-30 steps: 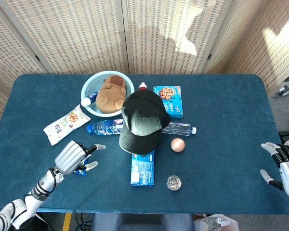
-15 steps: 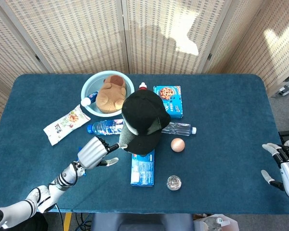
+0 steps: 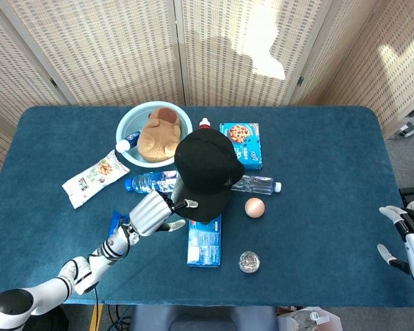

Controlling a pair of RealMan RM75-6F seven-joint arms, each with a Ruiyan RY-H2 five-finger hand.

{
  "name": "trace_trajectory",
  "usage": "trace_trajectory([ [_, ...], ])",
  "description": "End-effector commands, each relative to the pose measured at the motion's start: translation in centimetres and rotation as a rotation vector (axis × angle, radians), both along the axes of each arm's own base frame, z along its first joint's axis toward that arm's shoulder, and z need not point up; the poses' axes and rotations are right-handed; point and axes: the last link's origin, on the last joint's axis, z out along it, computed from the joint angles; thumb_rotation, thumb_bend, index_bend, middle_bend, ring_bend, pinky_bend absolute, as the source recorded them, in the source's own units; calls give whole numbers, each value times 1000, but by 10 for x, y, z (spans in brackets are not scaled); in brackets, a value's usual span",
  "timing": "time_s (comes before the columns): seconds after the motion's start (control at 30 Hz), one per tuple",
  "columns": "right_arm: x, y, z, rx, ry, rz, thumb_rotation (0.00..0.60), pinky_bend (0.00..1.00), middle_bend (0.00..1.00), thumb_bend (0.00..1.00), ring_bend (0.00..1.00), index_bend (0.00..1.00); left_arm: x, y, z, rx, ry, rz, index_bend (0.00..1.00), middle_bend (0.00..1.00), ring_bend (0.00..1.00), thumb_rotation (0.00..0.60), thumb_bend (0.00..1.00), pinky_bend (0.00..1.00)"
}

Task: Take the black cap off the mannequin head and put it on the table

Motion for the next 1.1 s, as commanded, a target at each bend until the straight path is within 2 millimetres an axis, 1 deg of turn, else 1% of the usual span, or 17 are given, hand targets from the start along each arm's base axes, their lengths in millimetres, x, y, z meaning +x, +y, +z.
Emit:
trace_trajectory([
  [0.03, -1, 1, 1, -2, 0, -3, 600, 197, 240, 247, 174, 239, 5, 3, -4, -2, -17, 4, 388, 1000, 1000, 600, 138, 1000],
  [0.2, -1, 2, 1, -4, 1, -6, 600, 197, 240, 247, 174, 239, 9, 5, -7, 2, -26, 9, 403, 1000, 1000, 600, 138, 1000],
  [0.33, -2, 3, 2, -7, 0, -8, 600, 197, 240, 247, 174, 239, 17, 9, -12, -7, -45, 26, 412, 1000, 1000, 600, 138, 1000],
  [0.83, -5, 6, 4, -14, -1, -18, 600, 197, 240, 247, 174, 239, 27, 13, -24, -15, -76, 55, 438, 1000, 1000, 600, 142, 1000],
  [0.9, -5, 6, 4, -13, -1, -19, 600, 197, 240, 247, 173, 239, 29, 13, -24, -23, -91, 61, 442, 1000, 1000, 600, 157, 1000],
  [1.1, -6, 6, 4, -13, -1, -20, 600, 197, 240, 247, 174, 239, 30, 14, -24, -28, -113, 67, 457, 1000, 1000, 600, 248, 1000],
])
